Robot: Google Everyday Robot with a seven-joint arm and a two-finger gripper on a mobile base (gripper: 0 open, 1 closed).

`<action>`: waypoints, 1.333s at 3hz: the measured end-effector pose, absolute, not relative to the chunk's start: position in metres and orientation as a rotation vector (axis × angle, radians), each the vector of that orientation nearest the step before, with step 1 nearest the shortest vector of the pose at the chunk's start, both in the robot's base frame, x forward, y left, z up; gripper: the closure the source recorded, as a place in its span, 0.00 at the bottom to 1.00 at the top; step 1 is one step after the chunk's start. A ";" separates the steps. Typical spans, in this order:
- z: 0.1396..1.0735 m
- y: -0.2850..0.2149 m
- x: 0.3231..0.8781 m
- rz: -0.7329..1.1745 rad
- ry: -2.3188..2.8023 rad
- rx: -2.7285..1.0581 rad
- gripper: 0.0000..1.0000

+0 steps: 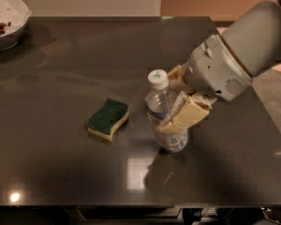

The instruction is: Knock blue plastic bottle over

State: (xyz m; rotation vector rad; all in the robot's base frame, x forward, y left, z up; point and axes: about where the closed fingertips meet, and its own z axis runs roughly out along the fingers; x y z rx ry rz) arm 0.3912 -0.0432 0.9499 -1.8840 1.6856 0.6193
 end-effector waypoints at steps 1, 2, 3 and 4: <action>0.952 -0.062 0.415 0.405 1.842 -1.906 1.00; 0.943 -0.080 0.427 0.208 1.961 -1.930 1.00; 0.925 -0.102 0.434 -0.012 2.059 -1.963 1.00; 0.909 -0.114 0.435 -0.175 2.108 -1.984 1.00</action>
Offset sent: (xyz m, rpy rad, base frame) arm 0.0567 -0.0843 -0.0228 -0.6111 -0.1409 -0.2756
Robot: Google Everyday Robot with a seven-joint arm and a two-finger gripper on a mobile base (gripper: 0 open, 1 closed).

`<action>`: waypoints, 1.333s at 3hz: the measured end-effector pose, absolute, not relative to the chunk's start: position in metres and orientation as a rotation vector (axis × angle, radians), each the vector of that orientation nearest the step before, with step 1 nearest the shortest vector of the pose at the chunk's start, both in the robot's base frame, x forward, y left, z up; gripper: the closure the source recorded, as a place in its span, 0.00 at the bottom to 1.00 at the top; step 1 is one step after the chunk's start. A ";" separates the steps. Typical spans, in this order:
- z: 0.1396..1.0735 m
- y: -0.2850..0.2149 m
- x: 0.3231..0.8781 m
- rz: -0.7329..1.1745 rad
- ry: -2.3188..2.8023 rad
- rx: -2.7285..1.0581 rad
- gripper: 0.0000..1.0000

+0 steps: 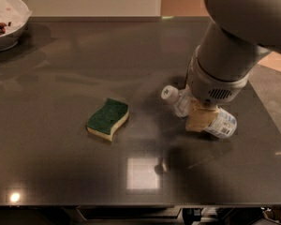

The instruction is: Knock blue plastic bottle over

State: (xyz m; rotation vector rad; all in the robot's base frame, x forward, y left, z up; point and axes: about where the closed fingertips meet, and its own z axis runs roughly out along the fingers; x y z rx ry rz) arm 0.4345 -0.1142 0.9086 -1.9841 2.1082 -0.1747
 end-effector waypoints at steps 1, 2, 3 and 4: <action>0.896 -0.120 0.434 -0.300 2.127 -1.997 0.82; 0.887 -0.119 0.433 -0.318 2.118 -2.019 0.59; 0.881 -0.111 0.433 -0.282 2.088 -2.048 0.36; 0.875 -0.103 0.432 -0.247 2.060 -2.075 0.13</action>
Offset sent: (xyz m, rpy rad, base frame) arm -0.0024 -0.0012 -0.0347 -0.1078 -0.0222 0.0219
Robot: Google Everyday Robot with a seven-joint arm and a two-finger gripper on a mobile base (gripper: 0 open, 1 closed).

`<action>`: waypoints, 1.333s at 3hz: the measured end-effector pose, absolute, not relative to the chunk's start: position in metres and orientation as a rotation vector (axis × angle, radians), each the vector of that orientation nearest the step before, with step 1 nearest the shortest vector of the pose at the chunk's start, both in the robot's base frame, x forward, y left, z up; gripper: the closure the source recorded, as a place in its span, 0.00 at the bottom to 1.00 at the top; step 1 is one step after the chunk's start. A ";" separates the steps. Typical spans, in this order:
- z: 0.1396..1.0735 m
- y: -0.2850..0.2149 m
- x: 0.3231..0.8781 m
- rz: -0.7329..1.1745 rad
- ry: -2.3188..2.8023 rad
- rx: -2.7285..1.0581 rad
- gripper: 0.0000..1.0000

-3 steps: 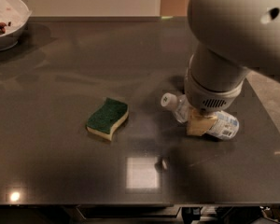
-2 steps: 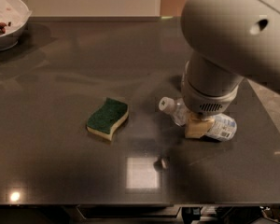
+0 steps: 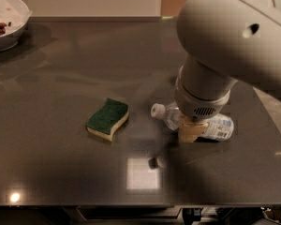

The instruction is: Knock blue plastic bottle over

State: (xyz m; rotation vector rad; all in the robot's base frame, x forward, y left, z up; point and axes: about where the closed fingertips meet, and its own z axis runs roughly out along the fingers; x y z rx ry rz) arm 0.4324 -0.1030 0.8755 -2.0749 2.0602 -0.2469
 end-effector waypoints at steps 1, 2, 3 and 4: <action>0.870 -0.097 0.431 -0.205 2.038 -2.094 0.00; 0.863 -0.093 0.429 -0.143 2.027 -2.109 0.00; 0.857 -0.090 0.427 -0.096 2.023 -2.120 0.00; 0.854 -0.089 0.426 -0.063 2.020 -2.125 0.00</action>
Offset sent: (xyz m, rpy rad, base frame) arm -0.0044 0.0145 -0.0231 0.0832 0.0889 0.0579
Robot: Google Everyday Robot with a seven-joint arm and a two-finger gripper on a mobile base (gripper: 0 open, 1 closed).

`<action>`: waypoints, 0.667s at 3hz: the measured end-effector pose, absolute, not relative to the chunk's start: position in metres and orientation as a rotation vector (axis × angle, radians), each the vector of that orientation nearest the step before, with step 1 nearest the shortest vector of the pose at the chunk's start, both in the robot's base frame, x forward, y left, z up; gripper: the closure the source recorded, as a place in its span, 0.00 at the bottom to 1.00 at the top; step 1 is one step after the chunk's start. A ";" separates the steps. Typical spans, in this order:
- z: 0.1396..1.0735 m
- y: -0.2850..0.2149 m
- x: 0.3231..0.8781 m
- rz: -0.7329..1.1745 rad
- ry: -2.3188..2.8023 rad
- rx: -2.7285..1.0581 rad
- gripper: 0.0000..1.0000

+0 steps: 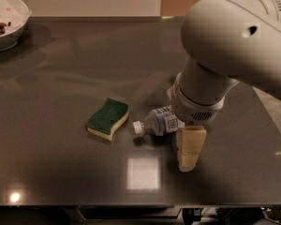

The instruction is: Knock blue plastic bottle over

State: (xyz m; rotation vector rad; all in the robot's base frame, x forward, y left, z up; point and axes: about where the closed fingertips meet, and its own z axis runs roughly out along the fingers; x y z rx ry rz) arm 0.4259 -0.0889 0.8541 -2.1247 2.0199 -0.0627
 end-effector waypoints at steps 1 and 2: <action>0.853 -0.089 0.425 -0.033 2.003 -2.105 0.00; 0.853 -0.089 0.425 -0.030 2.000 -2.103 0.00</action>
Offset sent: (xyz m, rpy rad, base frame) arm -0.0012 0.0000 -0.0009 0.0307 -0.0033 0.0017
